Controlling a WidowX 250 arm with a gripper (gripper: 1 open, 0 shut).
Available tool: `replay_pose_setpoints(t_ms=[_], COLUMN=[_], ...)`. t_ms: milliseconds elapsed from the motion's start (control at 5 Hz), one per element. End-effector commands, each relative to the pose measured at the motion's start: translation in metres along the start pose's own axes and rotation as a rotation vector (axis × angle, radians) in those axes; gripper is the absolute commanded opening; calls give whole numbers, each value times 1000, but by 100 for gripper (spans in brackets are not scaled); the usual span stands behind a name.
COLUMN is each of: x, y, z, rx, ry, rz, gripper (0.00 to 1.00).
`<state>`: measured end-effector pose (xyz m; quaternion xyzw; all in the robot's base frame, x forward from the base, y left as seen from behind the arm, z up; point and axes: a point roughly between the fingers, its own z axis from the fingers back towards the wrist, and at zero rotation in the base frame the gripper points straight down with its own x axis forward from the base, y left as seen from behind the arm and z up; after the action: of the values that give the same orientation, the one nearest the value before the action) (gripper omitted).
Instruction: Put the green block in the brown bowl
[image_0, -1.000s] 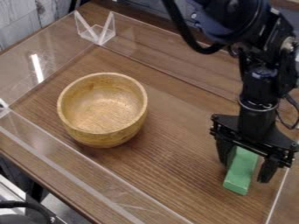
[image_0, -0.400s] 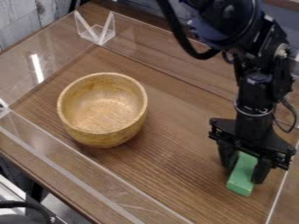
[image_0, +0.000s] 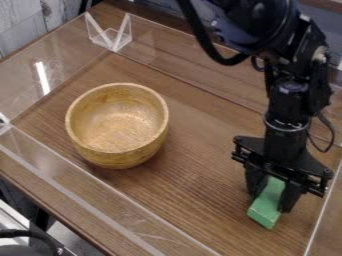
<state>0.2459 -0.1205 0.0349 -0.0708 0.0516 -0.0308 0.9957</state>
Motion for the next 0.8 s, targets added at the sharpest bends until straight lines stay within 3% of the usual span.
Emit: replay_pose_setpoints(t_ms=[0,200,400,600], x=[4,-2,-7,-8], y=[-2,0,10,34], z=[30,51,103,157], rx=[-20,-27,-37,-40], ry=[-58,-54,-100,-150], rz=[-5,-3,41,107], gripper=[0,0,0,0])
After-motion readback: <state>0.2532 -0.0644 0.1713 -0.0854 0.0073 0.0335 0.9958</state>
